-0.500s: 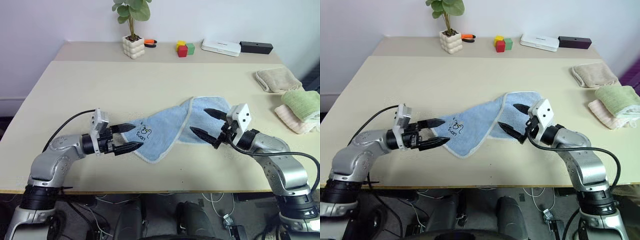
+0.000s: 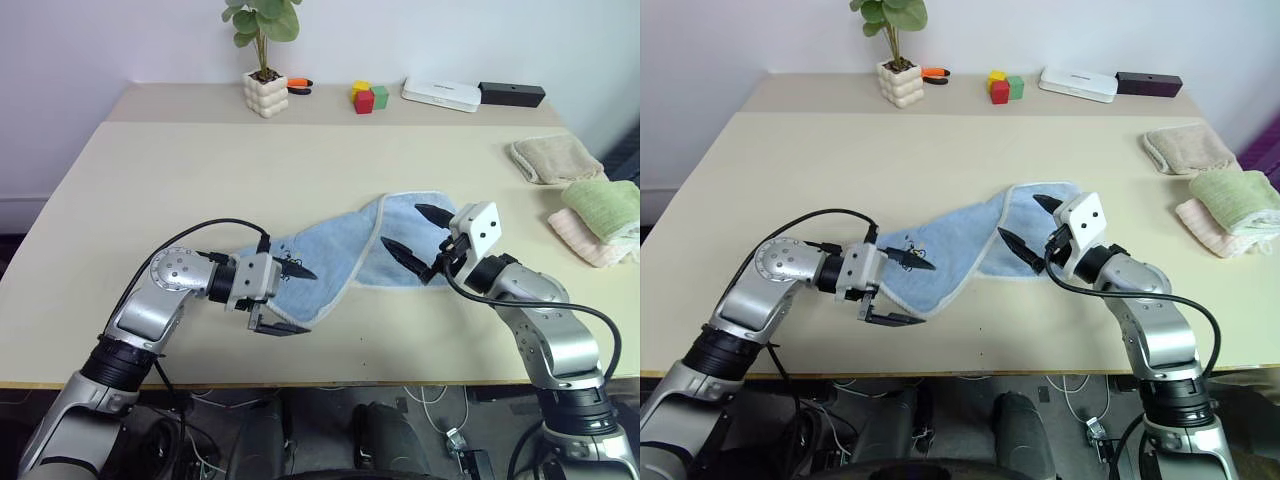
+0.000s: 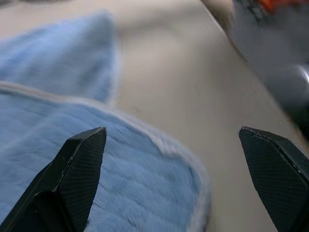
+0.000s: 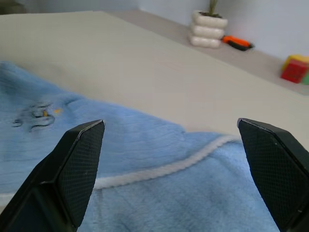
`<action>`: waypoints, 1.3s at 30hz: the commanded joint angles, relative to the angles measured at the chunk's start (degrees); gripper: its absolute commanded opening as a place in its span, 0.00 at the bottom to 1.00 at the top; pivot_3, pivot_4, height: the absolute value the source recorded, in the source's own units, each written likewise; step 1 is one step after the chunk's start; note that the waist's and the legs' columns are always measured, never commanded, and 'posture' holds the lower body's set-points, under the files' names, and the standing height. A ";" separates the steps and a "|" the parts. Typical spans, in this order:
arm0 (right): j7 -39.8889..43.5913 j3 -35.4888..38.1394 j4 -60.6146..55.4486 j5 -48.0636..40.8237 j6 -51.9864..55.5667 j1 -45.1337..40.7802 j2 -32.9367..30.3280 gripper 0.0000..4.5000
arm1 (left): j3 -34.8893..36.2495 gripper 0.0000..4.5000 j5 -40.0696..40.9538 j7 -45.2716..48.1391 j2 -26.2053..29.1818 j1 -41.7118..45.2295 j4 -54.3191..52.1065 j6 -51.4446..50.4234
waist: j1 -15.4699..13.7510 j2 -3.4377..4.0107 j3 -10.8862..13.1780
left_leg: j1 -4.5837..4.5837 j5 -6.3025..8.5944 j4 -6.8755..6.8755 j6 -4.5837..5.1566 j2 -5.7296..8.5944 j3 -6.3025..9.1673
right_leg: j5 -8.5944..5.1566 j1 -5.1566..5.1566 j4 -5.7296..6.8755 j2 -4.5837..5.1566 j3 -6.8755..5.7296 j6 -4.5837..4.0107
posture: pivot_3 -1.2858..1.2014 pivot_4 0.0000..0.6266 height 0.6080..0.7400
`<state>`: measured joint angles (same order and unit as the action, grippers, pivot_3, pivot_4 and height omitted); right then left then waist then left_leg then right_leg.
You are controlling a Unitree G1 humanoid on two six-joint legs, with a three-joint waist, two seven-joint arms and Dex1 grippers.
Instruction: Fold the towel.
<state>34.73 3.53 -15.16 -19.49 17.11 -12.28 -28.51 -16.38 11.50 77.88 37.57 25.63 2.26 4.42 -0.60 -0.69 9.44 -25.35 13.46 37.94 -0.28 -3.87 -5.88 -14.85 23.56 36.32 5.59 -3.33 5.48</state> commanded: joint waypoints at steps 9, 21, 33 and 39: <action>-6.70 -0.54 0.64 0.12 0.61 -6.73 8.57 1.00 | -5.56 0.99 -10.97 -1.68 -1.72 2.07 8.13 9.49 | -0.33 0.06 0.02 | -0.03 0.00 0.02 0.01 0.00 0.00 | 0.05 0.02 0.06 0.00 0.00 0.10 | 0.52 0.24 0.96; -13.37 -0.51 -1.59 3.13 1.62 -7.13 9.32 1.00 | -8.20 0.01 -12.88 -0.08 -0.46 2.92 10.70 8.28 | -0.07 0.30 -0.18 | 0.04 0.01 0.12 0.06 0.01 0.03 | 0.03 -0.12 0.03 0.01 0.01 0.06 | 0.52 0.24 0.96; -19.86 4.65 20.95 7.66 3.75 -18.49 6.33 1.00 | 10.18 0.01 9.92 -4.44 -0.91 2.46 2.67 -14.56 | 0.55 0.32 -0.12 | -0.04 0.01 0.08 0.06 0.00 0.01 | 0.06 0.02 0.12 0.00 0.01 0.16 | 0.52 0.24 0.96; -21.65 5.80 44.54 9.94 1.51 -32.77 4.83 1.00 | 15.98 0.01 13.10 -12.11 -2.76 0.03 -0.56 -20.20 | 1.44 0.43 -0.05 | -0.03 0.00 0.00 0.05 0.01 -0.01 | 0.05 0.05 0.14 0.00 0.02 0.19 | 0.52 0.24 0.96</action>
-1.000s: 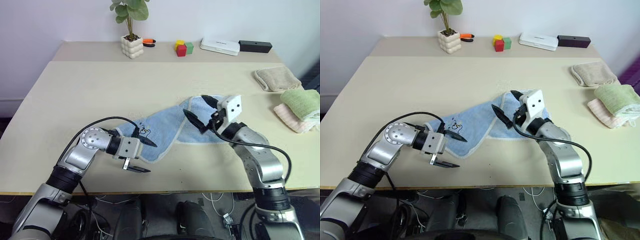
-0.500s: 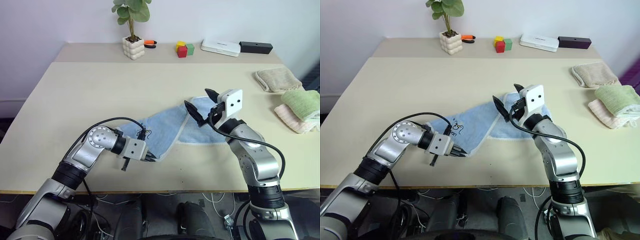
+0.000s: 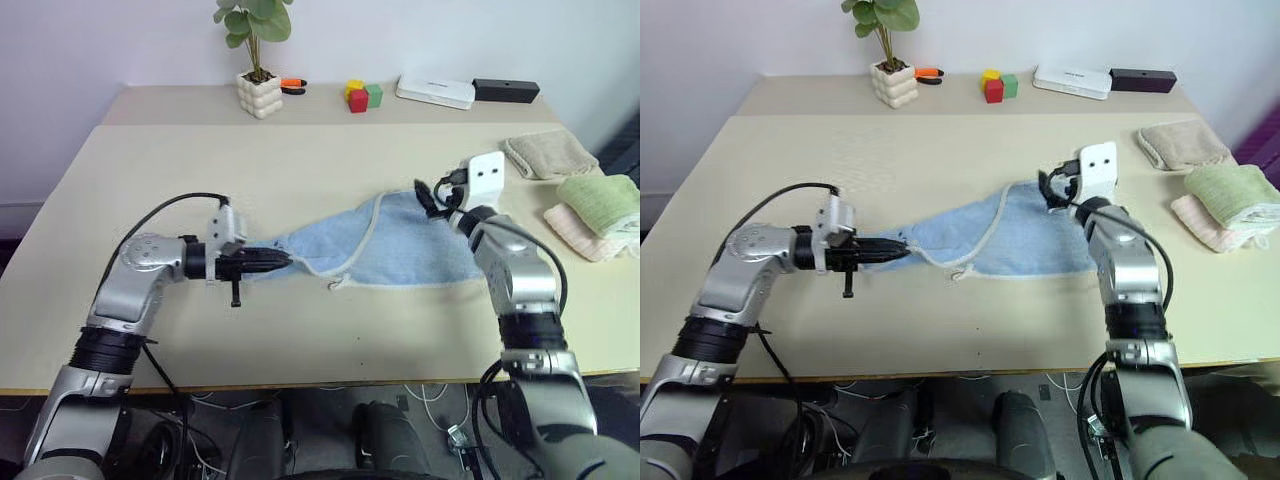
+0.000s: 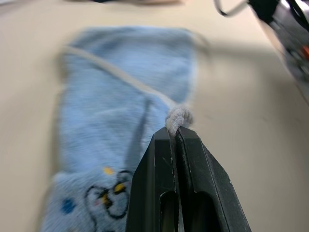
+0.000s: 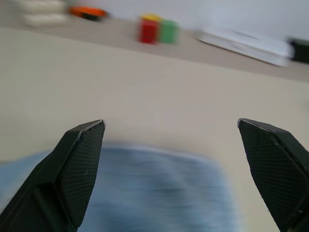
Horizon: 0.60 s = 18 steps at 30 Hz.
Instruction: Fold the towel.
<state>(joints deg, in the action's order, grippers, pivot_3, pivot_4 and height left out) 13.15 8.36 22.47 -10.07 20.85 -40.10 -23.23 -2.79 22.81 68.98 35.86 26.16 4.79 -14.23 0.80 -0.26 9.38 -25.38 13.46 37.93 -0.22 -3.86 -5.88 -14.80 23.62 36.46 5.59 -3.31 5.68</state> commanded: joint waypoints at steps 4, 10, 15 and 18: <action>2.04 1.12 24.36 1.36 -5.59 -13.71 -0.91 1.00 | 4.70 0.01 4.15 -6.98 -2.41 -3.27 -7.20 -4.68 | 0.31 0.01 0.01 | 0.01 -0.01 -0.04 -0.02 0.00 -0.04 | 0.00 0.02 0.01 0.00 0.02 0.02 | 0.52 0.24 0.96; 2.05 1.15 42.28 3.07 -9.65 -22.07 -1.57 1.00 | 7.37 0.01 6.34 -9.93 -2.10 -7.53 -11.20 -7.03 | 0.22 0.06 0.04 | 0.00 -0.03 -0.07 -0.04 0.00 -0.07 | 0.00 0.05 0.00 0.00 0.04 0.03 | 0.52 0.24 0.96; -0.37 -0.63 48.79 6.29 -11.67 -24.48 -0.75 1.00 | 8.07 0.01 6.50 -11.13 -1.84 -8.99 -12.62 -6.80 | 0.24 0.08 0.05 | 0.00 -0.03 -0.07 -0.05 0.00 -0.10 | 0.00 0.07 0.02 0.00 0.07 0.03 | 0.52 0.24 0.96; -2.08 0.63 50.67 5.85 -11.48 -24.46 -0.06 1.00 | 8.01 0.01 6.70 -11.57 -2.08 -9.18 -13.11 -6.96 | 0.25 0.08 0.05 | 0.00 -0.03 -0.07 -0.06 0.00 -0.11 | 0.00 0.06 0.01 0.00 0.07 0.03 | 0.52 0.24 0.96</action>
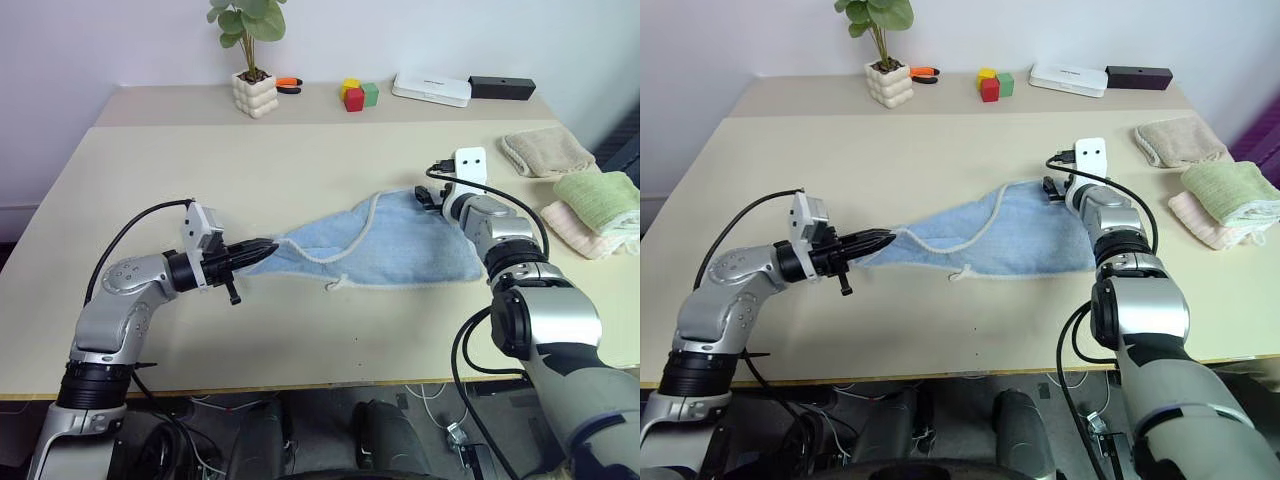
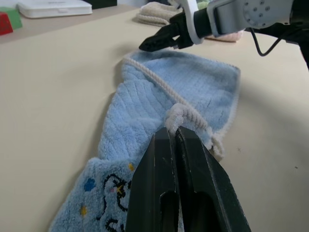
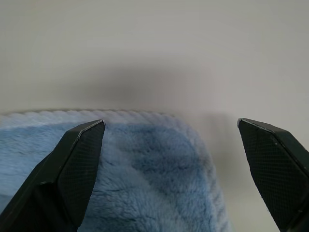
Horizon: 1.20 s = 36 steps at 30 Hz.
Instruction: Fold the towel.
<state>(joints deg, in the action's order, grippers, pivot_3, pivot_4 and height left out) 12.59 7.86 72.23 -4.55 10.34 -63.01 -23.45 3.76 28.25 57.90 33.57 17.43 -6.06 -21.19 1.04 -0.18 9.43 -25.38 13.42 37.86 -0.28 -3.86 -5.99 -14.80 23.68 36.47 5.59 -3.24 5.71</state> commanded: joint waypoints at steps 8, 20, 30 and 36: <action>-1.06 4.18 2.58 -1.16 2.74 -1.45 2.00 0.36 | 0.95 0.00 0.48 -0.79 0.36 -0.23 -1.68 0.82 | -0.07 0.00 -0.01 | 0.02 -0.01 0.01 -0.01 0.00 0.01 | 0.00 -0.04 0.00 0.00 -0.01 0.00 | 0.52 0.24 0.96; 9.31 2.53 -7.86 -0.53 -3.72 3.82 -1.28 0.01 | 4.80 0.00 -0.80 -5.72 -0.78 2.14 4.33 3.33 | -0.19 0.02 0.01 | 0.01 0.00 -0.01 -0.01 0.00 0.02 | 0.00 -0.02 -0.01 0.00 -0.01 0.00 | 0.52 0.24 0.96; 29.69 4.21 -65.41 -13.38 9.57 35.12 -9.82 0.01 | 12.77 0.00 1.79 -4.40 4.40 3.74 13.53 2.66 | -0.18 0.05 0.02 | 0.03 -0.01 -0.08 -0.04 -0.02 0.01 | 0.02 0.01 -0.03 0.00 -0.01 0.05 | 0.52 0.24 0.96; 37.76 3.57 -87.38 -23.73 21.18 52.29 -15.38 0.01 | 12.50 0.00 2.40 -0.44 7.33 3.93 16.85 1.15 | -0.58 0.01 0.02 | 0.06 -0.01 -0.17 -0.05 -0.02 0.04 | 0.01 -0.01 -0.09 0.00 -0.03 0.04 | 0.52 0.24 0.96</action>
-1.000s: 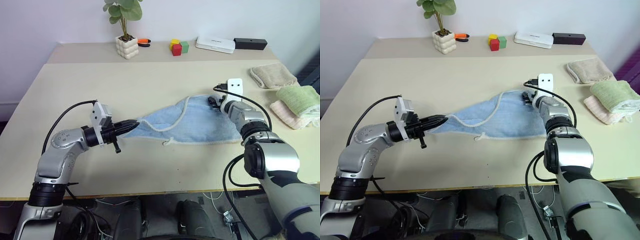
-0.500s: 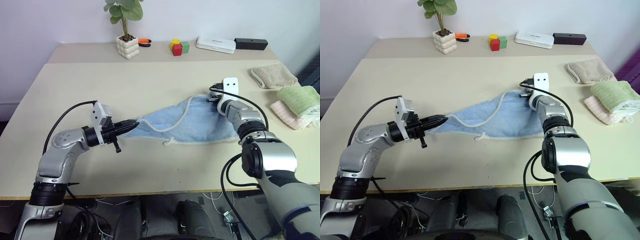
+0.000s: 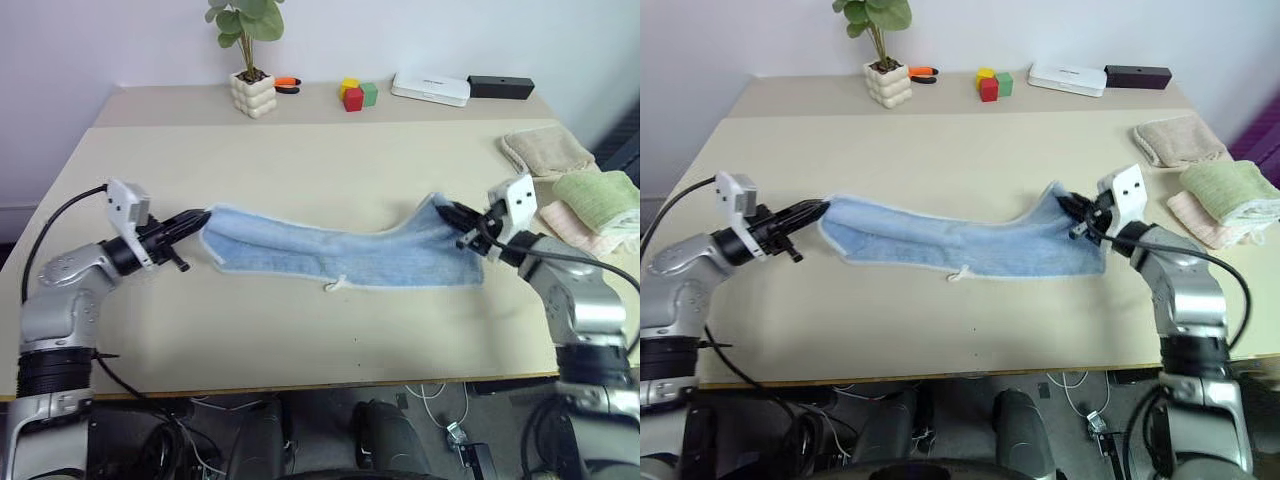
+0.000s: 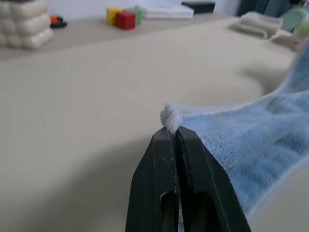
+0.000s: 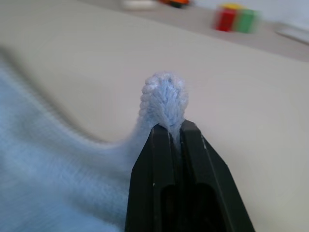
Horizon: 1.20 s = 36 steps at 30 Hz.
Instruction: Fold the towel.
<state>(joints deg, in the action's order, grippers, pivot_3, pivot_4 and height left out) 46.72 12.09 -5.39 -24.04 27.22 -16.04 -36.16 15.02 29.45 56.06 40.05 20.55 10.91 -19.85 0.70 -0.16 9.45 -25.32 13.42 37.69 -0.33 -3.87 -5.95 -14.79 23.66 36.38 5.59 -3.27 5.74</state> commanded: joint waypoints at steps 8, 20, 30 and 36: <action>-0.51 -9.30 -5.70 3.89 3.91 8.51 -2.83 0.14 | -1.92 0.00 -0.05 1.39 -1.77 1.34 -2.18 0.13 | -0.08 -0.11 -0.05 | 0.00 0.01 0.11 0.01 0.01 0.05 | -0.09 -0.07 -0.08 0.01 -0.01 -0.18 | 0.52 0.24 0.96; 3.74 -8.07 -8.82 2.97 5.69 4.77 -8.63 0.86 | -3.17 0.00 -0.45 2.00 -1.79 1.15 -2.77 0.56 | -0.15 -0.12 -0.04 | -0.02 0.02 0.14 0.03 0.02 0.06 | -0.01 -0.06 -0.07 0.00 -0.01 -0.02 | 0.52 0.24 0.96; 10.61 -12.39 -13.96 3.16 7.49 2.77 -15.27 0.86 | -3.96 0.00 -0.57 1.66 -2.39 1.56 -3.11 0.97 | -0.36 -0.15 -0.03 | -0.04 0.03 0.17 0.05 0.02 0.07 | -0.01 -0.06 -0.07 0.00 -0.02 -0.03 | 0.52 0.24 0.96; 11.99 -17.12 -10.06 7.71 4.02 -0.23 -16.54 0.68 | -4.10 0.00 -0.55 1.52 -2.51 1.59 -3.34 1.13 | -0.17 -0.18 -0.02 | -0.04 0.03 0.19 0.05 0.01 0.07 | -0.01 -0.06 -0.07 0.01 -0.02 -0.04 | 0.52 0.24 0.96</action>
<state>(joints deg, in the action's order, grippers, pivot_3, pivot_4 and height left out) 58.58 -4.61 -15.35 -17.04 32.77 -14.76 -53.03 10.22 28.72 57.39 37.24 21.09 9.32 -19.61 0.53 -0.33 9.43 -25.36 13.45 37.88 -0.28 -3.86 -5.89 -14.80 23.61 36.31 5.60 -3.29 5.71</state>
